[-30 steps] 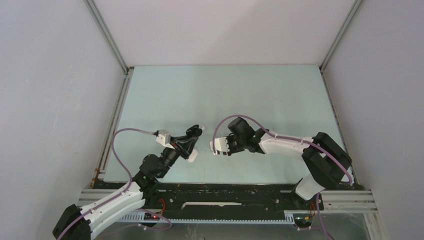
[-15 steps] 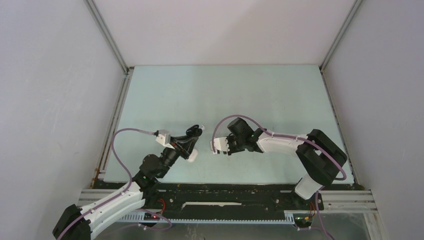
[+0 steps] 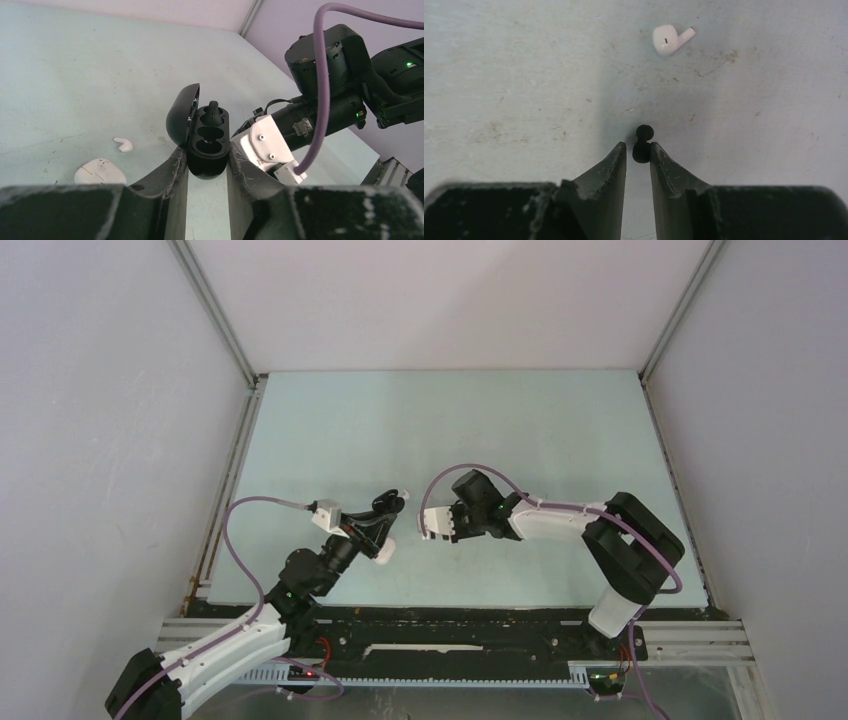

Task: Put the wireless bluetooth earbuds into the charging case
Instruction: Pick up the right earbud from the center of the board, then insert the right earbud into the right side groove of the charging case.

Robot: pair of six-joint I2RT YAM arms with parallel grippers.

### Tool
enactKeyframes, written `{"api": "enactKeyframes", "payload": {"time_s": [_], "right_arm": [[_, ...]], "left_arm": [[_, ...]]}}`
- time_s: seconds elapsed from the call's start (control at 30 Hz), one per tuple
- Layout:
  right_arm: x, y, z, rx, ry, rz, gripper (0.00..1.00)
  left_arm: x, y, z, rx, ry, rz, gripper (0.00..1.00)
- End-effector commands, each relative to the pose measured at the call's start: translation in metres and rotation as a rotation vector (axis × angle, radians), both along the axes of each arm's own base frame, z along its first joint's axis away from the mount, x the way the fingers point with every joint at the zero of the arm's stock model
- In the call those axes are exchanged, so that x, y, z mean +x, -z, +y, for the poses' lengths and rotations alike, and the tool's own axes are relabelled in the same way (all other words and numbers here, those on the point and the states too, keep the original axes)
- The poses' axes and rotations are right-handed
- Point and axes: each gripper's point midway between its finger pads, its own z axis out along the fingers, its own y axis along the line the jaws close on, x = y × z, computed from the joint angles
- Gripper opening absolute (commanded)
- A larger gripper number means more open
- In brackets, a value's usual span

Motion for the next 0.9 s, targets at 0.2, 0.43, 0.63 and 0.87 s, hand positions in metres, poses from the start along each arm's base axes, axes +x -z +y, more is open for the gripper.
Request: {"api": "enactKeyframes", "payload": {"time_s": [0.2, 0.43, 0.63, 0.87], "right_arm": [[0.009, -0.007, 0.008, 0.023, 0.044, 0.009, 0.13], [-0.006, -0.029, 0.006, 0.058, 0.036, 0.069, 0.03], [-0.054, -0.104, 0.010, 0.209, -0.013, 0.204, 0.00], [-0.108, -0.174, 0.005, 0.366, -0.090, 0.332, 0.00]], "left_arm": [[-0.004, 0.033, 0.006, 0.026, -0.004, 0.050, 0.01], [-0.004, 0.035, 0.006, 0.030, -0.005, 0.055, 0.01], [-0.006, 0.036, -0.002, 0.066, 0.037, 0.055, 0.00], [-0.039, 0.028, -0.049, 0.096, 0.365, -0.008, 0.00]]}}
